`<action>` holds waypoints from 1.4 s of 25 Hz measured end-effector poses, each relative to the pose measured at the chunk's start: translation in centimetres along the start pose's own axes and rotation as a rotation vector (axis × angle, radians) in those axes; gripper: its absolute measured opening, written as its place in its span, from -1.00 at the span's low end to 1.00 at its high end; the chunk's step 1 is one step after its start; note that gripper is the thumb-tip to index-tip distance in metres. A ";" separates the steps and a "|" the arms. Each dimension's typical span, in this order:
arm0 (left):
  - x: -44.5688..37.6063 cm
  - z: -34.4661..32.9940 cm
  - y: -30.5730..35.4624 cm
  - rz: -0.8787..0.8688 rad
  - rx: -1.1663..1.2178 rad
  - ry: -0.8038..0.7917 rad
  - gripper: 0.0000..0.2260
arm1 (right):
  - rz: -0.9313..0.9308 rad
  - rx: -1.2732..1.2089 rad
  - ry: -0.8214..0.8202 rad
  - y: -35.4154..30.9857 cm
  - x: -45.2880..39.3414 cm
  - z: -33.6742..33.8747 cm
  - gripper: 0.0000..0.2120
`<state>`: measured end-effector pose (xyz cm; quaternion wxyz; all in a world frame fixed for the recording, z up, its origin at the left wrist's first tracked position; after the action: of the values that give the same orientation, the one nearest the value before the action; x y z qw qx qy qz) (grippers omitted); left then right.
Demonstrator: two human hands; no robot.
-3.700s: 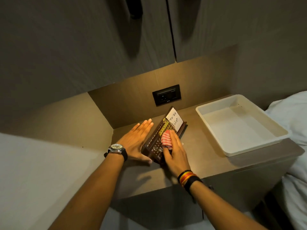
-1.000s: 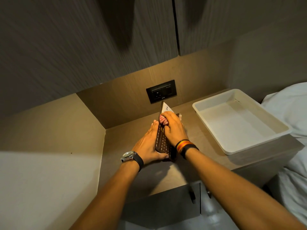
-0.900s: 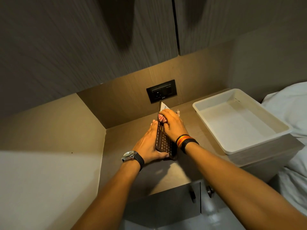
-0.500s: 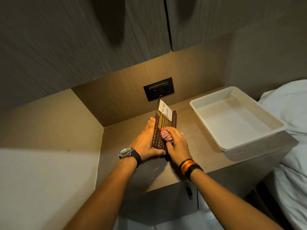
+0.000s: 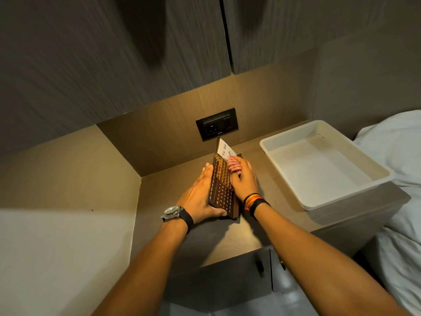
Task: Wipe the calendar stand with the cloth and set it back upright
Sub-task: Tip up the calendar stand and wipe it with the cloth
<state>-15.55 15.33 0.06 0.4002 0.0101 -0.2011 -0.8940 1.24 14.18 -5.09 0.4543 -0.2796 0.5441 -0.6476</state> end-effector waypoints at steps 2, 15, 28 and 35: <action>0.0 0.0 -0.1 -0.002 0.000 -0.001 0.31 | -0.024 -0.011 -0.002 0.4 0.7 -1.0 -0.57; 0.1 -0.1 -0.1 0.001 -0.005 0.004 0.32 | 0.104 -0.001 -0.159 1.7 11.1 -1.0 -0.49; 0.0 0.7 0.8 0.025 -0.091 0.001 0.35 | 0.245 0.223 -0.390 -1.8 9.7 3.2 -0.58; -0.5 2.4 3.8 -0.056 -0.227 0.104 0.30 | 0.245 0.522 -0.104 -4.0 0.1 15.1 -0.58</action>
<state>-12.91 14.20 3.57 0.3833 0.0166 -0.0772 -0.9202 13.02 7.26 2.51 0.6128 -0.1184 0.3650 -0.6908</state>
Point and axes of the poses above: each hand's wrist, its own x-axis away from the middle knuckle, its own z-axis out of the back of the hand, y = z × x, the point moved 3 cm from there along -x, towards the middle knuckle, and after that the axes turned 6 degrees about -y, right-handed, at the moved point
